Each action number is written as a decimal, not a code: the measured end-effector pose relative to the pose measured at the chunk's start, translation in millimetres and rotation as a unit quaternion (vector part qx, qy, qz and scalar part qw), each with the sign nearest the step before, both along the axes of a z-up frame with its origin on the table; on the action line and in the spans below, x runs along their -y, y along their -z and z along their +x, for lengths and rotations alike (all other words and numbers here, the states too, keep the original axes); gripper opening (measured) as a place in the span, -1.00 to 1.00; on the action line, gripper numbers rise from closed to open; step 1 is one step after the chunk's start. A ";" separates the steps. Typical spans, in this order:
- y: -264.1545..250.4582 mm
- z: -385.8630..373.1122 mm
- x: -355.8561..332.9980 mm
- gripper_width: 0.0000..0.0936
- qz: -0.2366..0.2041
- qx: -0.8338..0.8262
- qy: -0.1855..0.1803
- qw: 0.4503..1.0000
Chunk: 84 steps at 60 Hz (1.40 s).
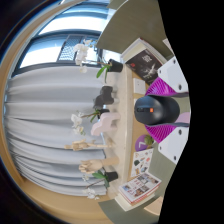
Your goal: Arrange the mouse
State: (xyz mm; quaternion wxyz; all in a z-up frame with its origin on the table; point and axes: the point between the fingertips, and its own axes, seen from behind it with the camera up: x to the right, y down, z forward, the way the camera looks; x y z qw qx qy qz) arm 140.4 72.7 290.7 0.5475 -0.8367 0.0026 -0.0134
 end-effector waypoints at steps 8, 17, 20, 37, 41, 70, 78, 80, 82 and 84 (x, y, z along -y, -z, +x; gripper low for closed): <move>6.7 -42.9 -7.6 -0.28 -0.007 -0.002 -0.008 1.000; 115.1 -81.5 -12.1 -0.28 -0.092 -0.017 -0.023 0.995; 155.3 -90.4 -10.8 -0.28 -0.124 -0.017 -0.029 0.992; 295.8 -116.4 3.2 -0.23 -0.231 -0.022 -0.044 0.972; 300.9 -117.7 4.9 -0.20 -0.228 -0.025 -0.038 0.973; 207.5 -132.8 15.3 0.64 -0.201 -0.030 -0.005 0.979; 140.5 -160.2 38.6 0.63 -0.169 -0.034 -0.016 0.985; 127.3 -166.3 46.8 0.63 -0.164 -0.033 -0.018 0.986; 114.5 -173.0 54.7 0.64 -0.158 -0.030 -0.020 0.987; 102.5 -179.6 62.1 0.64 -0.150 -0.028 -0.022 0.988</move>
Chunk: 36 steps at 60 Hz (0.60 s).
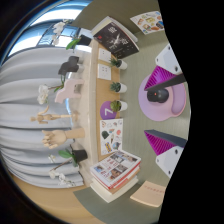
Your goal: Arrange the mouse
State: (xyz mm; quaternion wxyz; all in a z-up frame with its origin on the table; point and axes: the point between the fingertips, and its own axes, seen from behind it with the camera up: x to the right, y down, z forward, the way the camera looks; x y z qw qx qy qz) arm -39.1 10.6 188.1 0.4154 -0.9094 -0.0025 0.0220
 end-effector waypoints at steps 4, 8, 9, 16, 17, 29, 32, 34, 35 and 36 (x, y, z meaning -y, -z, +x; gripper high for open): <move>-21.4 -13.0 15.3 0.64 0.012 0.000 -0.006 1.000; -38.3 -24.8 28.6 0.65 0.023 -0.005 -0.009 1.000; -41.6 -27.4 32.0 0.65 0.023 -0.007 -0.009 1.000; -60.0 -39.3 50.8 0.65 0.031 -0.027 -0.007 0.999; -62.2 -40.0 52.9 0.65 0.032 -0.028 -0.007 0.999; -78.9 -37.7 67.5 0.63 0.052 -0.016 0.005 0.999; -79.9 -38.7 69.8 0.63 0.053 -0.013 0.005 0.998; -79.7 -40.4 71.1 0.63 0.053 -0.014 0.004 0.998; -79.7 -40.8 71.9 0.63 0.053 -0.014 0.004 0.998; -79.9 -41.2 72.3 0.63 0.053 -0.014 0.004 0.998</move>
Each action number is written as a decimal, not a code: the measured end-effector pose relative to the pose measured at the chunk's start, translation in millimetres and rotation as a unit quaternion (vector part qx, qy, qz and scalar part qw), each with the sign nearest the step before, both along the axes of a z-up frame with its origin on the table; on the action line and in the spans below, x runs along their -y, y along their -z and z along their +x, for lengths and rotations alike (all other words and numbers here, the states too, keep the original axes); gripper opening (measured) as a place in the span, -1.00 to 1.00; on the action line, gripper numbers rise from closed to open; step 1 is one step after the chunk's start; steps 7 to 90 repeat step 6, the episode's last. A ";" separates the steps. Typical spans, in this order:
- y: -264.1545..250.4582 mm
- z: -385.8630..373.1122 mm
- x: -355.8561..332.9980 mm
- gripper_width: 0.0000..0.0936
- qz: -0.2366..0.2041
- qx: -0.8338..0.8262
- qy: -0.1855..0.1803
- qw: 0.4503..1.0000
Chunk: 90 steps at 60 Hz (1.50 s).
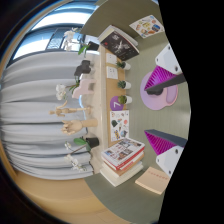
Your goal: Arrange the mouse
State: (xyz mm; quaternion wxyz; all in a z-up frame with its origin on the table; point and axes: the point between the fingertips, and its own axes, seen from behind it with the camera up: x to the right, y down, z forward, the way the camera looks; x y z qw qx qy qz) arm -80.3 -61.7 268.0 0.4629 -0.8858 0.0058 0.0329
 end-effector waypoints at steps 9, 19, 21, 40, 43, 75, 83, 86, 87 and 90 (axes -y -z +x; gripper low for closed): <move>-0.8 -3.5 1.1 0.63 0.001 0.002 -0.003 1.000; -0.8 -3.5 1.1 0.63 0.001 0.002 -0.003 1.000; -0.8 -3.5 1.1 0.63 0.001 0.002 -0.003 1.000; -0.8 -3.5 1.1 0.63 0.001 0.002 -0.003 1.000; -0.8 -3.5 1.1 0.63 0.001 0.002 -0.003 1.000; -0.8 -3.5 1.1 0.63 0.001 0.002 -0.003 1.000; -0.8 -3.5 1.1 0.63 0.001 0.002 -0.003 1.000; -0.8 -3.5 1.1 0.63 0.001 0.002 -0.003 1.000; -0.8 -3.5 1.1 0.63 0.001 0.002 -0.003 1.000; -0.8 -3.5 1.1 0.63 0.001 0.002 -0.003 1.000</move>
